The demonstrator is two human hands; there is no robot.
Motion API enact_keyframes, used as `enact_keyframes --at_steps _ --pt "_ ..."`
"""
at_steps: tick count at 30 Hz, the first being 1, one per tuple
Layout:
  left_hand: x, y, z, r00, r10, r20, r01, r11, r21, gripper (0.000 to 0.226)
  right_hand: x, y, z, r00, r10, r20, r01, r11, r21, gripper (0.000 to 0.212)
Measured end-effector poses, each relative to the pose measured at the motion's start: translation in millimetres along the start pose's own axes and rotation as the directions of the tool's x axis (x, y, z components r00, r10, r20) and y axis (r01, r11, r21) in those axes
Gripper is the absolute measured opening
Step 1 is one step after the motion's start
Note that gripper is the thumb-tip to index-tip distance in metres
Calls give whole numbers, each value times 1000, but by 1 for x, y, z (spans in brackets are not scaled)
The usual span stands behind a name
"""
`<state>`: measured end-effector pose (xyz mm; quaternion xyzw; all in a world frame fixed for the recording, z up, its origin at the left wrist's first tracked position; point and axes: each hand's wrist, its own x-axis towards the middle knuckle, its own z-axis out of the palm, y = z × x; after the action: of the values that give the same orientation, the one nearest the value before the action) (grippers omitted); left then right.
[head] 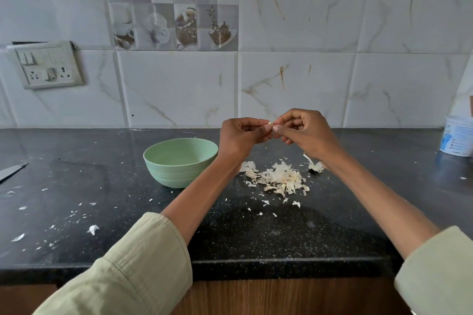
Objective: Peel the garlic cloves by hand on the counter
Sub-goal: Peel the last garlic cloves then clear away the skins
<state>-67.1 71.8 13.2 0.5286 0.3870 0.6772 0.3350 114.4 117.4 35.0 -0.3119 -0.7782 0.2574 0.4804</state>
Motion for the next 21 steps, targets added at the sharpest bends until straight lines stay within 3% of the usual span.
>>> enact_keyframes --at_steps 9,14,21 --pt "-1 1 1 1000 1 -1 0 996 89 24 -2 -1 0 997 -65 -36 64 998 -22 27" --pt "0 0 3 997 15 -70 -7 993 116 20 -4 -4 5 994 -80 -78 76 995 -62 18" --pt "1 2 2 991 73 -111 -38 955 293 14 -6 -7 6 991 -108 -80 100 991 -92 14"
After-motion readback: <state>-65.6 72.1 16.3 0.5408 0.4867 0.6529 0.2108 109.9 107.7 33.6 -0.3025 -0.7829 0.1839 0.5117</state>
